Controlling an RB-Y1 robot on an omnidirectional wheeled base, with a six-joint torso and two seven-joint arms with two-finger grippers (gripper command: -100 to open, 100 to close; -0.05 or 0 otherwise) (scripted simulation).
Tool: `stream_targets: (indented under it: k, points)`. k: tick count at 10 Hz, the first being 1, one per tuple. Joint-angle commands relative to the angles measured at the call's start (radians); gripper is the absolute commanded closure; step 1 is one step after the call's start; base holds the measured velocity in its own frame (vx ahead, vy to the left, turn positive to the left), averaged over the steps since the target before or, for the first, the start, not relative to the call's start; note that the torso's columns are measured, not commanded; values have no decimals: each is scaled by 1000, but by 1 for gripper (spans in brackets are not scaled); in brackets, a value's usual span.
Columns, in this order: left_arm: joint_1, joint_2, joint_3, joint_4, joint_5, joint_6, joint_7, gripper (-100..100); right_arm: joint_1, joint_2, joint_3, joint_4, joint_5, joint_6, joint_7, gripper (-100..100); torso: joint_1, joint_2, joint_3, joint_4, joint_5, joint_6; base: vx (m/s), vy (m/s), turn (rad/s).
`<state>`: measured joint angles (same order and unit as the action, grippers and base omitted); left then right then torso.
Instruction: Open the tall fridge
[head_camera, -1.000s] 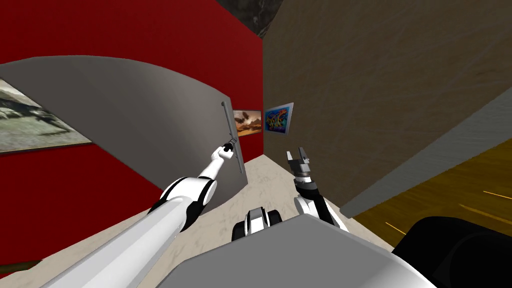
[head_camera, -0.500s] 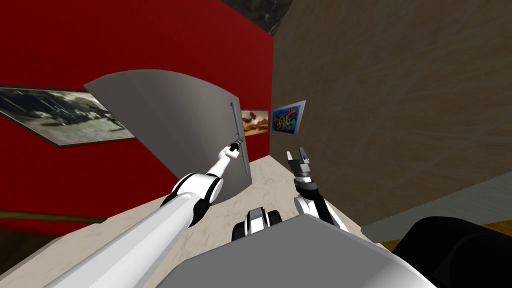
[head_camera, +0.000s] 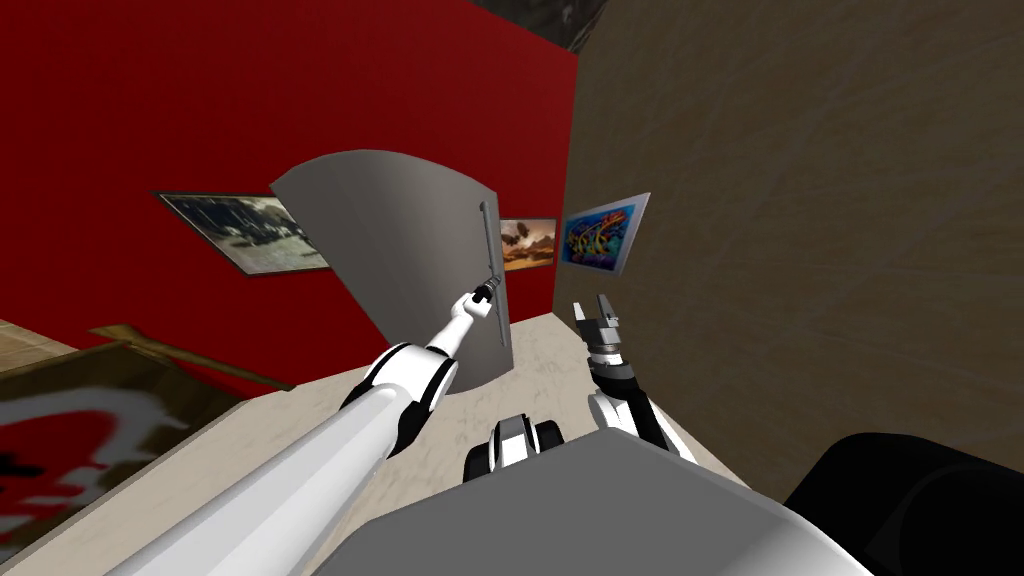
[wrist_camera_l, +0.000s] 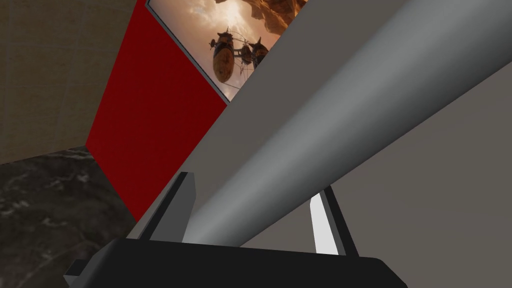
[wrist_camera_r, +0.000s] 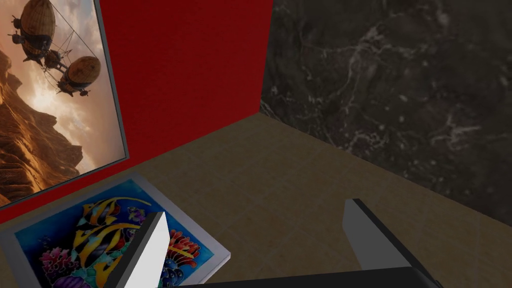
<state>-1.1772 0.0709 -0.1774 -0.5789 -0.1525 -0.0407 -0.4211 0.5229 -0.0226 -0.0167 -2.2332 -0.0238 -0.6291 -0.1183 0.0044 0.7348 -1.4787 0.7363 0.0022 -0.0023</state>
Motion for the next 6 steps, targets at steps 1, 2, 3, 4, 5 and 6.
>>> stream_targets:
  k: [1,2,3,4,5,6]
  points:
    - [-34,-5,14,72,8,-27,-8,100,0,0,0,0,0,0,0,0,-1,2,2,2,0,2,7,4,-26]
    - [-51,-30,-9,94,42,-41,-31,100,0,0,0,0,0,0,0,0,-1,2,2,0,0,2,13,-7,244]
    - [-51,-30,-9,94,42,-41,-31,100,0,0,0,0,0,0,0,0,-2,1,1,0,0,0,16,-21,150]
    - [-51,-30,-9,94,42,-41,-31,100,0,0,0,0,0,0,0,0,-1,1,1,-1,0,-1,8,-13,13]
    - [-57,-32,-5,96,39,-47,-34,100,0,0,0,0,0,0,0,0,-1,0,1,-1,-1,0,0,0,0]
    - [-6,18,43,42,89,-95,-17,100,0,0,0,0,0,0,0,0,-2,0,1,-1,-1,1,-62,-44,-359]
